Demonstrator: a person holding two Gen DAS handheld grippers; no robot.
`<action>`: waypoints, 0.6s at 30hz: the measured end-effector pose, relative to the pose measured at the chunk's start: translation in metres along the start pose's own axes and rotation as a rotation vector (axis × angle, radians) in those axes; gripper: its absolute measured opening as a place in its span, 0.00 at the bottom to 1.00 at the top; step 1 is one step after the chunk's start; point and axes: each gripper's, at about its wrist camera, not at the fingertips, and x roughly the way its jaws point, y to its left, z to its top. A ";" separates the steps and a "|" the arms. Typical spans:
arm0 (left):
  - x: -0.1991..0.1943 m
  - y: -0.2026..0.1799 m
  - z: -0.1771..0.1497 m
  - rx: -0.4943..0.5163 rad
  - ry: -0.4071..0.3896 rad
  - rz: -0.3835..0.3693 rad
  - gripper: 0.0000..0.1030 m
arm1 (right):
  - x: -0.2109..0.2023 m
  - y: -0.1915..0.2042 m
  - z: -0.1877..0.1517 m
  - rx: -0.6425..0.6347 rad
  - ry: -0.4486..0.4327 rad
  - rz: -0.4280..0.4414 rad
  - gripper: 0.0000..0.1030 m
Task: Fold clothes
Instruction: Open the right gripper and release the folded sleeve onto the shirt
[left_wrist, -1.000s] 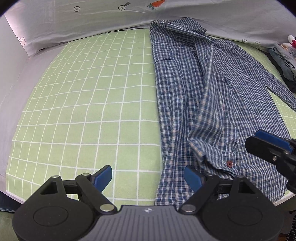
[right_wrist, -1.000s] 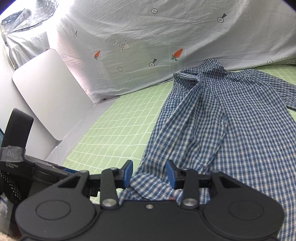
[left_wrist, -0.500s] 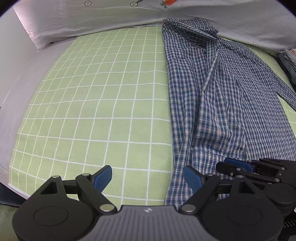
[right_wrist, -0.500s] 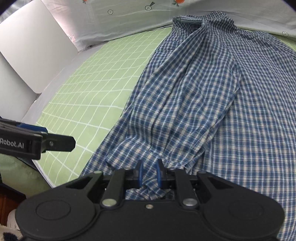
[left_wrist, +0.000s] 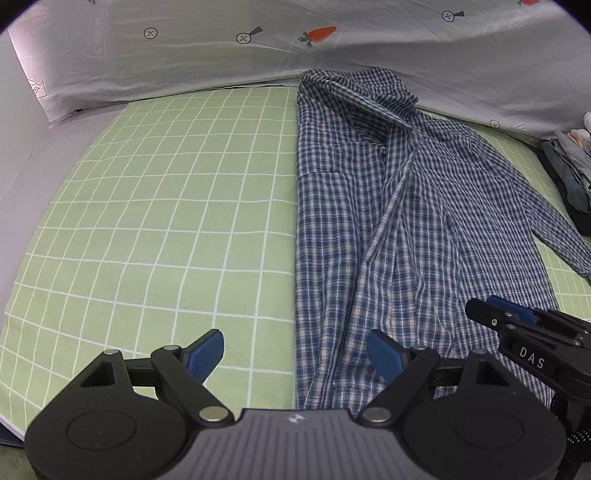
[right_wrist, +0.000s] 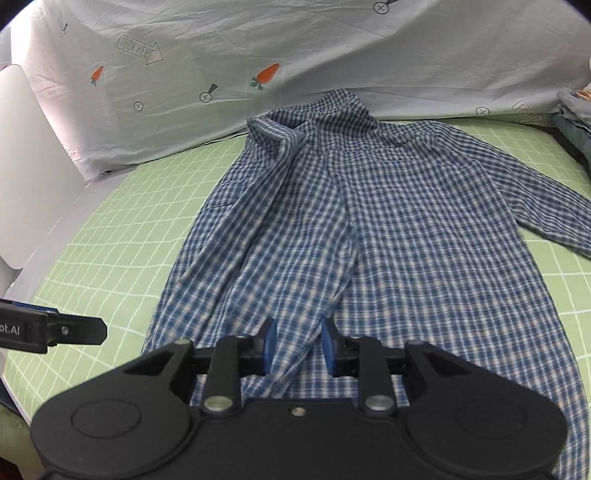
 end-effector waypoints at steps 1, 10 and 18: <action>0.004 -0.007 0.009 0.017 -0.014 -0.013 0.83 | 0.002 -0.006 0.003 0.014 -0.005 -0.007 0.31; 0.056 -0.051 0.088 0.157 -0.091 -0.097 0.83 | 0.036 -0.055 0.046 0.062 -0.059 -0.148 0.90; 0.130 -0.066 0.157 0.140 -0.083 -0.190 0.44 | 0.090 -0.083 0.069 0.067 0.033 -0.255 1.00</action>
